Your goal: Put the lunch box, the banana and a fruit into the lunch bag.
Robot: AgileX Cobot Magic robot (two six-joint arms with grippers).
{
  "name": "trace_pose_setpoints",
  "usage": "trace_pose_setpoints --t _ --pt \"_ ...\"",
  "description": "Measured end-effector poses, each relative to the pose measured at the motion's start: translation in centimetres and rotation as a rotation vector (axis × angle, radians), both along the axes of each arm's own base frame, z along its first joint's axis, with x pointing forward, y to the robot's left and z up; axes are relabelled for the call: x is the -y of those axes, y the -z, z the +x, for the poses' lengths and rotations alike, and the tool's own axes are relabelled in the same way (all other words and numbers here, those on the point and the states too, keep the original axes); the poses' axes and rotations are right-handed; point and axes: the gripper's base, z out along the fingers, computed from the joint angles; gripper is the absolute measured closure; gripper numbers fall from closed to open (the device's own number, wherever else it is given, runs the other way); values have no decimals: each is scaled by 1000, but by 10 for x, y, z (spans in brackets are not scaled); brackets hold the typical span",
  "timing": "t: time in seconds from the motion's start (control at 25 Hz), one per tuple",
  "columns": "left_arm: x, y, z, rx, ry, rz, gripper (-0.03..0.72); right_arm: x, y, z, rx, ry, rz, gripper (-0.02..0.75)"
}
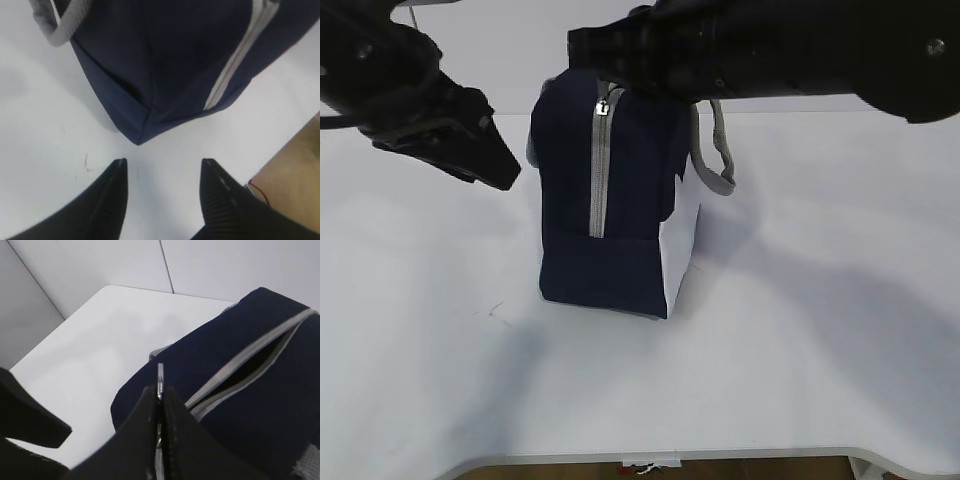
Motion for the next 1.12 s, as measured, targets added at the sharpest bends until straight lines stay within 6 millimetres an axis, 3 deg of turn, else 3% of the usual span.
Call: trace_pose_setpoints --t 0.16,0.6,0.72,0.84,0.92,1.12 --pt "8 14 15 27 -12 -20 284 -1 0 1 -1 1 5 724" --pt "24 42 42 78 1 -92 280 -1 -1 1 -12 8 26 724" --pt "27 50 45 69 12 -99 374 -1 -1 1 -12 8 29 724" --pt "27 52 46 70 23 -94 591 -1 -2 1 -7 8 32 724" --pt "27 52 46 73 32 -83 666 -1 -2 1 -8 8 32 724" --pt "22 57 42 56 99 8 690 -1 -2 2 20 -6 -8 724"
